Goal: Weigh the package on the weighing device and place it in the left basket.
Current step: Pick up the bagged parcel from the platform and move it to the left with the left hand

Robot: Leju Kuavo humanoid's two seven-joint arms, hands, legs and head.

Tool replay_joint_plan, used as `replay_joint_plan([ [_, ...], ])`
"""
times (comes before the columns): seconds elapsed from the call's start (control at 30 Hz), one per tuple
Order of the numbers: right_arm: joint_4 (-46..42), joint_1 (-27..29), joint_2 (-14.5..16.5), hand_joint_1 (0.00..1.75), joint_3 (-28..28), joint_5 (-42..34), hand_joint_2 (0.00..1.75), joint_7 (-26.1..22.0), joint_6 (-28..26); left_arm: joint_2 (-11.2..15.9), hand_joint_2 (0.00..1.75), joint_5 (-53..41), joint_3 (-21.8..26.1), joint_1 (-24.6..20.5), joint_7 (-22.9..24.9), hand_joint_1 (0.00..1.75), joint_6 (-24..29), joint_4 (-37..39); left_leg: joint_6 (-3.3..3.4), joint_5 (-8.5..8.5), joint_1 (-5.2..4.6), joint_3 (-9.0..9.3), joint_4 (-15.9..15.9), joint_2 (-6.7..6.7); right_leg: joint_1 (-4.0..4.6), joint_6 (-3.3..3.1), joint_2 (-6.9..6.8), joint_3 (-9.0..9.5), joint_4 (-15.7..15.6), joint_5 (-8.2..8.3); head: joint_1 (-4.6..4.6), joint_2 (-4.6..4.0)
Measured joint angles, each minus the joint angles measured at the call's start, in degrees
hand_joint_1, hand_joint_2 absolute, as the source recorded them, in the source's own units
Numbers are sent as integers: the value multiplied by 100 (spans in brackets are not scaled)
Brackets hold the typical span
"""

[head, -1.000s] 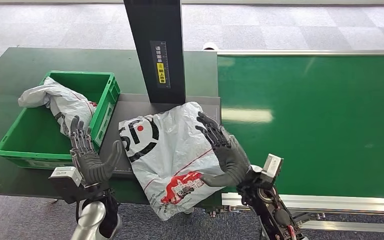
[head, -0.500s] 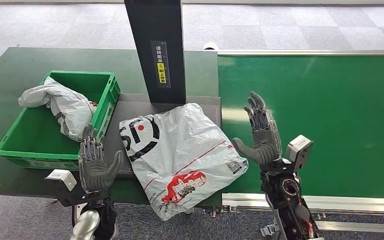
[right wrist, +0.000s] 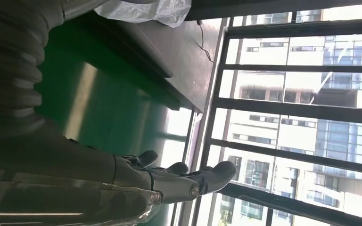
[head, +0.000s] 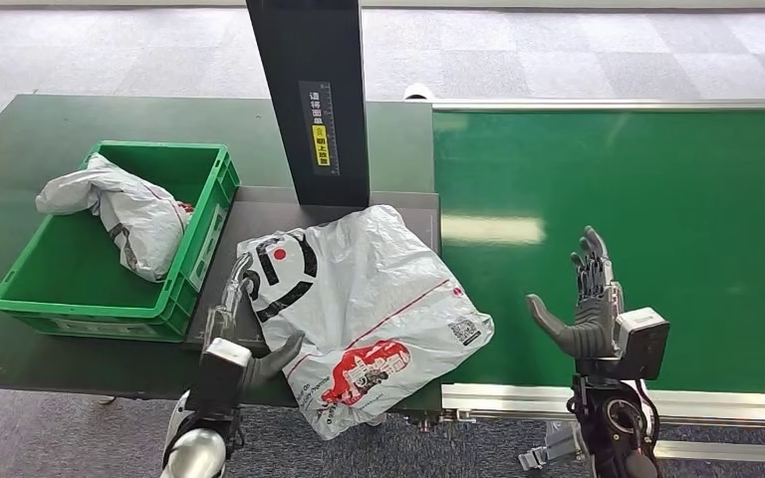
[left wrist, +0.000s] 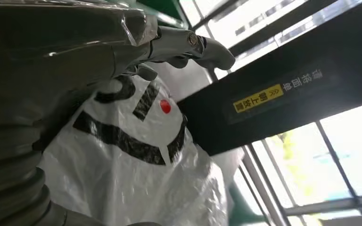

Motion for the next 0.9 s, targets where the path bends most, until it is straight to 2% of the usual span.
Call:
replay_joint_plan([
  [0.07, 0, 65, 52, 0, -46, 115, 175, 15, 67, 21, 175, -1024, -195, -233, 418, 0, 410, 285, 1, 1, 0, 1, 0, -3, 0, 0, -3, 2, 0, 0, 0, 0],
  [0.13, 0, 103, 101, 0, -70, 186, 175, 36, 136, 33, 175, -1561, -341, -447, 774, 0, 477, 567, 1, 2, 1, 2, 0, -2, 1, -1, -2, 3, 1, 1, -1, 0],
  [0.37, 0, 139, 131, 0, -79, 386, 175, 68, 267, 31, 175, -2321, -505, -935, 1505, 0, 110, 1361, 0, 2, 1, 4, 0, 2, 1, -1, 2, 2, 2, 2, -1, 0],
  [0.57, 0, 180, 152, 0, -80, 539, 175, 84, 286, -8, 175, -2660, -537, -1130, 1867, 0, -329, 1834, 0, 0, 0, 2, 0, 2, 0, 0, 2, 2, 1, 1, -1, 0],
  [0.6, 0, 185, 160, 0, -81, 563, 175, 84, 284, -16, 175, -2703, -536, -1152, 1914, 19, -462, 1877, 0, 0, 0, 2, 0, 1, 0, 0, 2, 3, 1, 1, -1, 0],
  [0.7, 0, 213, 178, 0, -81, 618, 175, 85, 280, -44, 175, -2772, -528, -1202, 1976, 150, -781, 1958, 0, 0, 0, 5, 0, 0, 0, 0, 0, 8, 1, 1, -2, 0],
  [0.73, 0, 222, 183, 0, -81, 628, 175, 85, 279, -51, 175, -2790, -526, -1210, 1977, 174, -818, 1978, 0, 0, 0, 6, 0, 0, 0, 0, -1, 10, 1, 1, -1, 0],
  [0.9, -44, 306, 219, 0, -111, 638, 175, 144, 268, -70, 175, -2872, -521, -1202, 1883, 175, -739, 2023, 1, 1, 0, 12, 0, -1, 0, 0, -1, 18, 1, 1, -1, 0],
])
